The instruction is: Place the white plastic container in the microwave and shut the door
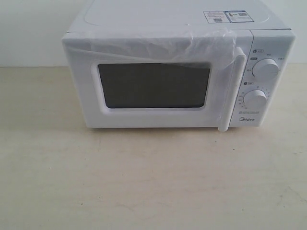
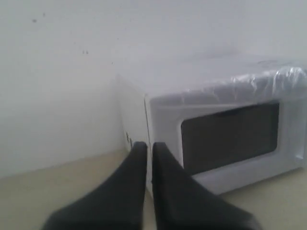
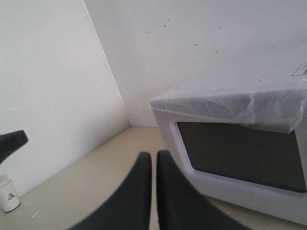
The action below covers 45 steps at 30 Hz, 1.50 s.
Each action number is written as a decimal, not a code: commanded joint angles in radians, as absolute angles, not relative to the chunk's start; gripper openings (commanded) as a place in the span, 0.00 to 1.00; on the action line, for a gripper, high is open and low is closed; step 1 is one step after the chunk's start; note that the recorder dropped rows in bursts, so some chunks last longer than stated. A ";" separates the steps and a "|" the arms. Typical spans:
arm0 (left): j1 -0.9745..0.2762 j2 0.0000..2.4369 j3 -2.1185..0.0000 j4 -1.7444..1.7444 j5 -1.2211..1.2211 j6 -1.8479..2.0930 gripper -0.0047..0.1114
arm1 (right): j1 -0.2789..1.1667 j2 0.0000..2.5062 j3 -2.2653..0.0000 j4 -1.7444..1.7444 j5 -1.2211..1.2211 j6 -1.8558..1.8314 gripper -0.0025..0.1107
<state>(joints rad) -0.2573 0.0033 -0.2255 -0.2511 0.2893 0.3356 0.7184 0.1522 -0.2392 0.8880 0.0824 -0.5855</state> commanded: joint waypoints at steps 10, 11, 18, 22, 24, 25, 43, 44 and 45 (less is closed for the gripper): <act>-0.040 0.000 0.000 -0.257 0.052 0.270 0.08 | 0.720 0.152 -0.238 0.882 0.082 -0.586 0.02; -0.021 0.000 0.000 -0.257 0.087 0.263 0.08 | 0.720 0.152 -0.238 0.882 0.082 -0.586 0.02; 0.016 0.000 0.000 -0.237 0.315 0.265 0.08 | 0.720 0.152 -0.238 0.882 0.082 -0.586 0.02; 0.016 0.000 0.000 -0.237 0.315 0.265 0.08 | 0.720 0.152 -0.238 0.882 0.082 -0.586 0.02; 0.016 0.000 0.000 -0.237 0.315 0.262 0.08 | 0.720 0.152 -0.238 0.882 0.082 -0.586 0.02; 0.016 0.000 0.000 -0.239 0.315 0.262 0.08 | 0.720 0.152 -0.238 0.882 0.082 -0.586 0.02; 0.016 0.000 0.000 -0.096 0.282 -0.061 0.08 | 0.720 0.152 -0.238 0.882 0.082 -0.586 0.02; 0.016 0.000 0.000 -0.096 0.282 -0.061 0.08 | 0.720 0.152 -0.238 0.882 0.082 -0.586 0.02; 0.016 0.000 0.000 -0.094 0.282 -0.061 0.08 | 0.720 0.152 -0.238 0.882 0.082 -0.586 0.02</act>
